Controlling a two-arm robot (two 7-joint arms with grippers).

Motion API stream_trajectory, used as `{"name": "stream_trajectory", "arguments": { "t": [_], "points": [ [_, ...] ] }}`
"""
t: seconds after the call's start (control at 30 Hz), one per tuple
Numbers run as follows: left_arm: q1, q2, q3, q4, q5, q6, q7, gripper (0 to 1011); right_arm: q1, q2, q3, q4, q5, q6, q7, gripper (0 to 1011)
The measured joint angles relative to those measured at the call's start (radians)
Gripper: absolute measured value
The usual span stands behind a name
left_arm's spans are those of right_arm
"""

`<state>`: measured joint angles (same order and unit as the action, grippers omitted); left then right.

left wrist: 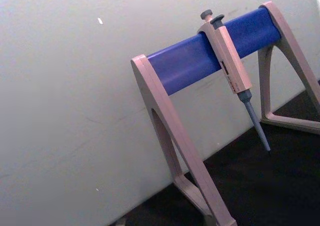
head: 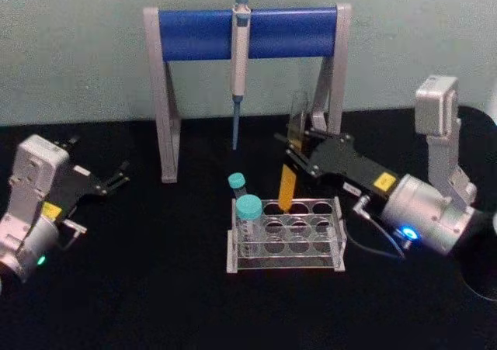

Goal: Pick up the test tube from the test tube rack, shake it, then place it back into the test tube rack.

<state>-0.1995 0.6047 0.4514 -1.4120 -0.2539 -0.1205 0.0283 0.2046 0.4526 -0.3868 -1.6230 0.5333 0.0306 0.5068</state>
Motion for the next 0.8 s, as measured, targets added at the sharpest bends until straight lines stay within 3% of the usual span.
{"name": "stream_trajectory", "arguments": {
  "t": [0.27, 0.53, 0.8],
  "points": [
    [0.000, 0.000, 0.000, 0.000, 0.000, 0.000, 0.000, 1002, 0.056, -0.043, -0.010, 0.072, -0.027, -0.043, -0.049, 227],
    [0.000, 0.000, 0.000, 0.000, 0.000, 0.000, 0.000, 1001, 0.053, -0.041, 0.015, 0.079, -0.060, -0.041, -0.098, 227],
    [0.000, 0.000, 0.000, 0.000, 0.000, 0.000, 0.000, 1001, 0.039, -0.038, 0.033, 0.070, -0.074, -0.036, -0.107, 227]
  ]
}}
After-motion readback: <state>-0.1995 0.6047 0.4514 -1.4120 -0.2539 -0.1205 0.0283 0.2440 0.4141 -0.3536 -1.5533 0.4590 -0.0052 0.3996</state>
